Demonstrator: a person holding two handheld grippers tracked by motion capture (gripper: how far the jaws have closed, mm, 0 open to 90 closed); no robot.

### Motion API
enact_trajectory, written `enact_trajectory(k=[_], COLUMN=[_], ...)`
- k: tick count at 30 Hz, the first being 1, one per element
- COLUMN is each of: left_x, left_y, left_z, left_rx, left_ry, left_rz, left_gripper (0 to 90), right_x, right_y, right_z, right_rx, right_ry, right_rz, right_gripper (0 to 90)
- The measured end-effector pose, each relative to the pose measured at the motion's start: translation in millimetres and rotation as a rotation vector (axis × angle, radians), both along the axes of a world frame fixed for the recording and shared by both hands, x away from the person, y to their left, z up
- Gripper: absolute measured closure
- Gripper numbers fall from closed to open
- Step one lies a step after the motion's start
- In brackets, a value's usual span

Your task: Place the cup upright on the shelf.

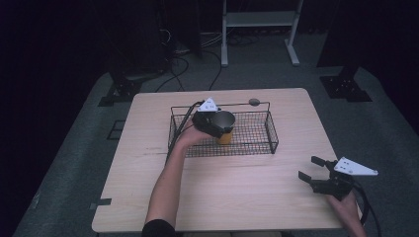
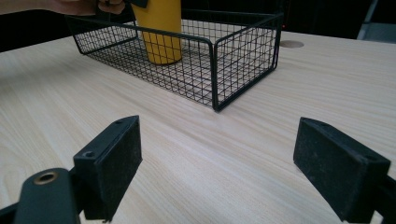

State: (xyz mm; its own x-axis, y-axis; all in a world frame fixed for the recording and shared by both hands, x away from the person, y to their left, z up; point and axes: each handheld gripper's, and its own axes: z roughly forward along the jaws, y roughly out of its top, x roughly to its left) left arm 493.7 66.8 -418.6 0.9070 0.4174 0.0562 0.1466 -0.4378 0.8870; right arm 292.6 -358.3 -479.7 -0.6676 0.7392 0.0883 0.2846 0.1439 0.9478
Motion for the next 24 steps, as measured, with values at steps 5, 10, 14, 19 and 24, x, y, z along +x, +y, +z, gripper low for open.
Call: enact_trajectory(k=[5,10,14,19,24], left_x=[-0.5,-0.9,-1.7,-1.8,-4.4], left_y=[-0.9,-1.0,-1.7,-2.4,-0.1], left_z=[1.8,6.0,9.6,13.5,18.9], left_rx=[-0.007,-0.019,-0.019,-0.036,-0.041], left_ry=[-0.009,-0.012,-0.02,-0.028,-0.05], left_rz=[0.002,-0.007,-0.018,-0.024,-0.03], left_gripper=[2.1,1.6,1.6,1.6,1.6], right_x=[0.1,0.4,0.6,0.5,0.2], right_y=[-0.3,-0.5,-1.1,-0.5,-1.5], right_z=[0.0,0.0,0.0,-0.2,0.0], right_rx=[0.0,0.003,0.007,-0.001,0.009], right_ry=[-0.001,-0.001,0.0,-0.006,-0.004], right_rz=[0.0,-0.004,-0.005,0.004,0.004], right_gripper=[14.2,14.3,14.2,14.2,14.2])
